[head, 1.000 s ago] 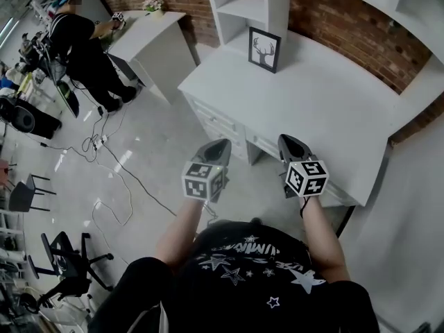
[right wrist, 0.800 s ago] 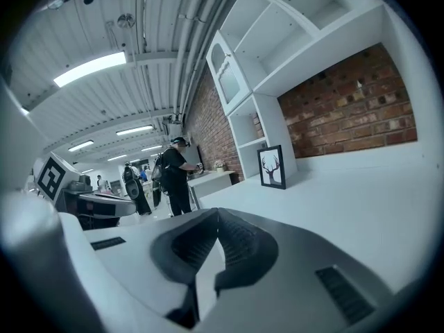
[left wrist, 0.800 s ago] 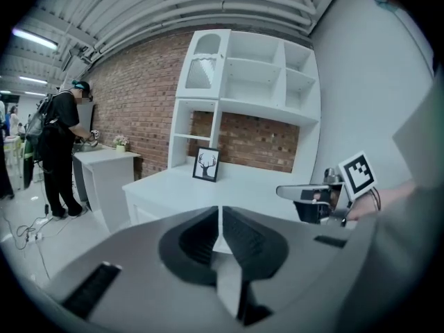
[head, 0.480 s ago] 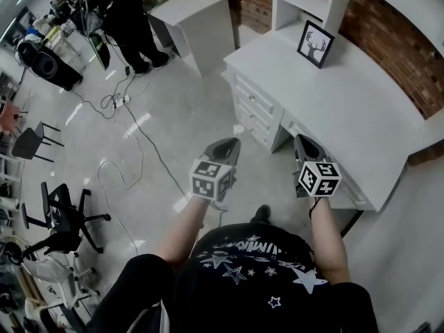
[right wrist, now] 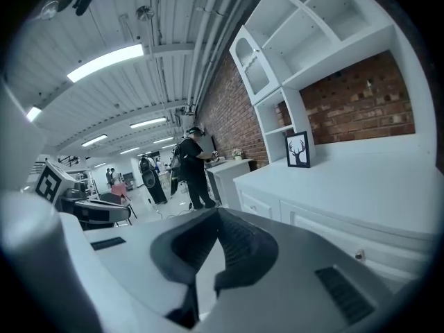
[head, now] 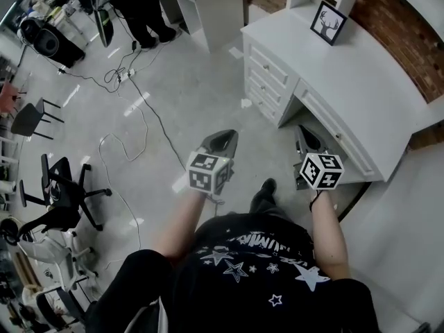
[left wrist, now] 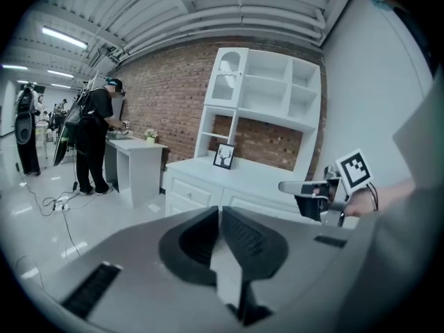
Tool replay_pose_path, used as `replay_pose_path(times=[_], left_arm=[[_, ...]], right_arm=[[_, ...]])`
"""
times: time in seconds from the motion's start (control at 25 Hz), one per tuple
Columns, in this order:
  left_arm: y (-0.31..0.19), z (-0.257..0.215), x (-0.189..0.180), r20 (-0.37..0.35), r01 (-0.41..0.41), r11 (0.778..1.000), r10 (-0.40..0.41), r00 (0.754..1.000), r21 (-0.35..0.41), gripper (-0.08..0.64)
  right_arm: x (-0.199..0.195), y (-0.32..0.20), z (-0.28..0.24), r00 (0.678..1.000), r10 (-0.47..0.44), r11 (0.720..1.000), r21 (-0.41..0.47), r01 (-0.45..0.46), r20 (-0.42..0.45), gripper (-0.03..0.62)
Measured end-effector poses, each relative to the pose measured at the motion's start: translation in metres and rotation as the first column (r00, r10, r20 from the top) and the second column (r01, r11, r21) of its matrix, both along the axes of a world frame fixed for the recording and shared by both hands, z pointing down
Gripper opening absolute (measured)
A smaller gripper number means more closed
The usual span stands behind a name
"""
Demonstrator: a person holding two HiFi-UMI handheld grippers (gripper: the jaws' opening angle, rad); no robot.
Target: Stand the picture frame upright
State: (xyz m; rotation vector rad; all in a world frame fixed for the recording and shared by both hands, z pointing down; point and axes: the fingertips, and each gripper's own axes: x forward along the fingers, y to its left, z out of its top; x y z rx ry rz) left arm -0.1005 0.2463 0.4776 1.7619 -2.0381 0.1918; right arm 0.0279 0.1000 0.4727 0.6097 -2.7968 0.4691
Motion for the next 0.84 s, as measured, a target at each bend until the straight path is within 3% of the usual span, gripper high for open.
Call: replay_pose_path(times=[0.44,0.84], left_arm=[[0.089,0.015,0.024,-0.030,0.027,1.000,-0.027,0.999,-0.008,0.031],[0.134,0.003,-0.004,0.009,0.123,0.992,-0.123,0.992,0.042,0.031]], right_arm=[[0.018,0.082,0.015,0.998,-0.044,0.999,-0.012,0.044,-0.051,0.015],[-0.021,0.125,0.009,0.988,-0.152,0.988,0.006,0.152,-0.033,0.015]])
